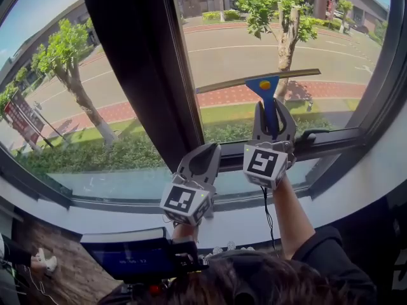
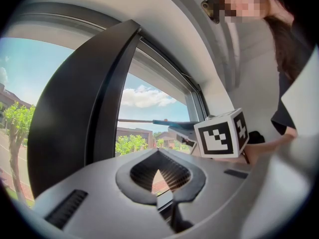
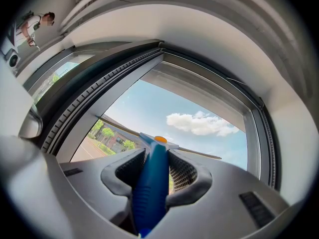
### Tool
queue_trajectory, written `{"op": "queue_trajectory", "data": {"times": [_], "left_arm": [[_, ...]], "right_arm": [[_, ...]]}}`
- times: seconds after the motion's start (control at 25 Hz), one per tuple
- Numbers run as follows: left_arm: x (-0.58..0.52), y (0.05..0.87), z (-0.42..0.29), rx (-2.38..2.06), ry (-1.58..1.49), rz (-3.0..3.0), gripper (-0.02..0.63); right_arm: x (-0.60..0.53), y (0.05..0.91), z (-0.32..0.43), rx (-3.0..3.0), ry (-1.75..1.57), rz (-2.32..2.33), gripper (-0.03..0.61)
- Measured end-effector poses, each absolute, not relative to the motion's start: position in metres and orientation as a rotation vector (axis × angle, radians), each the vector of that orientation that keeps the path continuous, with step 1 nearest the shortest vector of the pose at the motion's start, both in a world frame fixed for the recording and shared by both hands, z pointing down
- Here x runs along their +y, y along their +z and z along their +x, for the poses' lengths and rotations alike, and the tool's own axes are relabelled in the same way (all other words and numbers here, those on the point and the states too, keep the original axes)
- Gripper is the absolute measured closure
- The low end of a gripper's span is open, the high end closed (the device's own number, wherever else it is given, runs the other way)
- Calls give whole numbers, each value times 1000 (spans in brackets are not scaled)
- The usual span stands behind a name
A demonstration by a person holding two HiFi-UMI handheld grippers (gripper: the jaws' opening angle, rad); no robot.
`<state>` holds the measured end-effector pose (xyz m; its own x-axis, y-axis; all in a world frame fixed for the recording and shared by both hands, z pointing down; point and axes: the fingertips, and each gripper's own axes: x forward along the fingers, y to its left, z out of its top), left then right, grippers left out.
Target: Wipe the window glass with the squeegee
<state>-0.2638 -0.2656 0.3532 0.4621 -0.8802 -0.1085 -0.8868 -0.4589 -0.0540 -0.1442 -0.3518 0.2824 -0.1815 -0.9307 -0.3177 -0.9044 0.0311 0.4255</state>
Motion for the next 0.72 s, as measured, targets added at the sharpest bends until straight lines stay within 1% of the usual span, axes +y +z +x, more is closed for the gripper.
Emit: {"op": "queue_trajectory", "data": {"times": [0.72], "left_arm": [[-265,357,-258,1567,58,-2605,612]], "right_arm": [[-349,351,-145,-2179,-728,1921,437]]}}
